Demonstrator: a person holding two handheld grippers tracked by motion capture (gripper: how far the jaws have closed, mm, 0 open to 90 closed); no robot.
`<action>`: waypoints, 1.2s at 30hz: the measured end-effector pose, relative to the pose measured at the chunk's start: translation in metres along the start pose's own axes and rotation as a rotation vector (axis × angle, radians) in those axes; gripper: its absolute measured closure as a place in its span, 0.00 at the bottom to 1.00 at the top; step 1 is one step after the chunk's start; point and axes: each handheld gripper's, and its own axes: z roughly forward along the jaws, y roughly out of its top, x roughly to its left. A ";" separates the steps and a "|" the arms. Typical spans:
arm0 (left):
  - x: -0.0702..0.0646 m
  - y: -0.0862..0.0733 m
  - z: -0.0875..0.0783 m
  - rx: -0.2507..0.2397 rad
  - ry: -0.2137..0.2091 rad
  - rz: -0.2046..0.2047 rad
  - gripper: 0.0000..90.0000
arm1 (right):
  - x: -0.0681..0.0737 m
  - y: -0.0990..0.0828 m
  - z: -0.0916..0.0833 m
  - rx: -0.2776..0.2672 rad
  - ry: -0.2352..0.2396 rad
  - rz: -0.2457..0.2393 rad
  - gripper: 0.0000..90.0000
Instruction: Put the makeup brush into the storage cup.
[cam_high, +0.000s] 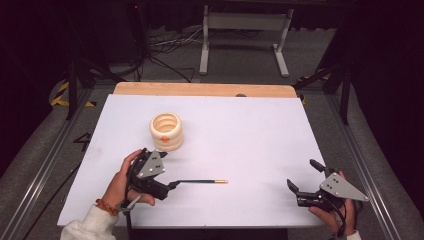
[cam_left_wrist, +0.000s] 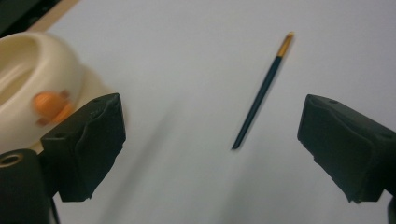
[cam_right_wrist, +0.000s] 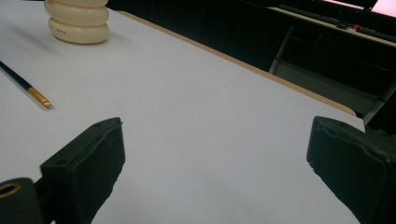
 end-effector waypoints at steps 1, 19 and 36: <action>0.000 0.000 0.000 0.000 0.000 0.000 0.10 | 0.000 0.000 0.000 0.001 0.001 0.000 0.06; -0.013 0.079 0.095 0.445 -0.223 0.288 0.41 | 0.002 -0.002 0.001 0.027 0.013 -0.006 0.06; -0.023 0.094 0.134 0.642 -0.331 0.315 0.85 | 0.003 -0.003 0.000 0.043 0.013 -0.007 0.07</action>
